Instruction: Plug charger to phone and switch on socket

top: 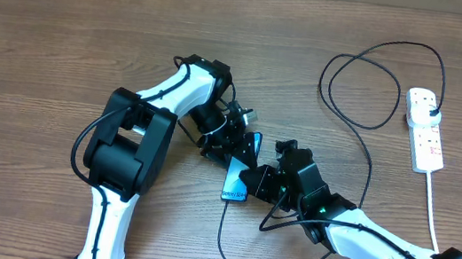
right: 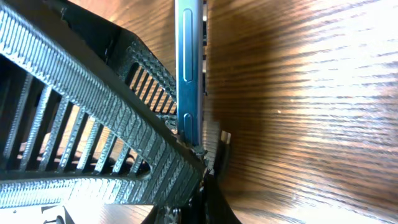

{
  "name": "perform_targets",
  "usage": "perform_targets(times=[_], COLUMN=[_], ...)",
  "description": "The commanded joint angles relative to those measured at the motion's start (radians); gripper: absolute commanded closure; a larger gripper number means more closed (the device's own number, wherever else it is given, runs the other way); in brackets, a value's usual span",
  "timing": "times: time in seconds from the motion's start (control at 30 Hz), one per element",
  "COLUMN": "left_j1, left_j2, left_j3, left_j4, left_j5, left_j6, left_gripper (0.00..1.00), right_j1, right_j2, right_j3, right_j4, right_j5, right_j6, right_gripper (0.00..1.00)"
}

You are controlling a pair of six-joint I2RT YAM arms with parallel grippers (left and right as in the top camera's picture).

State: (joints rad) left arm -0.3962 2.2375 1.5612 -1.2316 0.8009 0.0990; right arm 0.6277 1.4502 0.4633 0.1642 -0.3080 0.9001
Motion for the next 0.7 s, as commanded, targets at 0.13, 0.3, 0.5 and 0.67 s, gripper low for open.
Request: perform_targets(times=[0.13,0.3,0.5,0.67], left_j1=[0.018,0.036,0.039,0.039], left_j2=[-0.200,-0.351,-0.478,-0.520], left_j3=[0.007,0.007,0.007,0.007], left_j4=[0.002,0.035,0.116,0.160], left_j5=[0.119,0.200,0.344,0.401], left_j6=[0.131,0.134,0.118,0.067], left_gripper=[0.33,0.32,0.12,0.09], right_j1=[-0.070,-0.172,-0.259,-0.268], right_j2=[-0.123,-0.166,-0.171,-0.171], right_j3=[0.016,0.016,0.016,0.016], right_j4=[0.109,0.226,0.550,0.782], right_j5=[-0.231,-0.496,-0.753,-0.781], right_j6=[-0.010,-0.009,-0.006,0.067], right_gripper=[0.96,0.96,0.96,0.96])
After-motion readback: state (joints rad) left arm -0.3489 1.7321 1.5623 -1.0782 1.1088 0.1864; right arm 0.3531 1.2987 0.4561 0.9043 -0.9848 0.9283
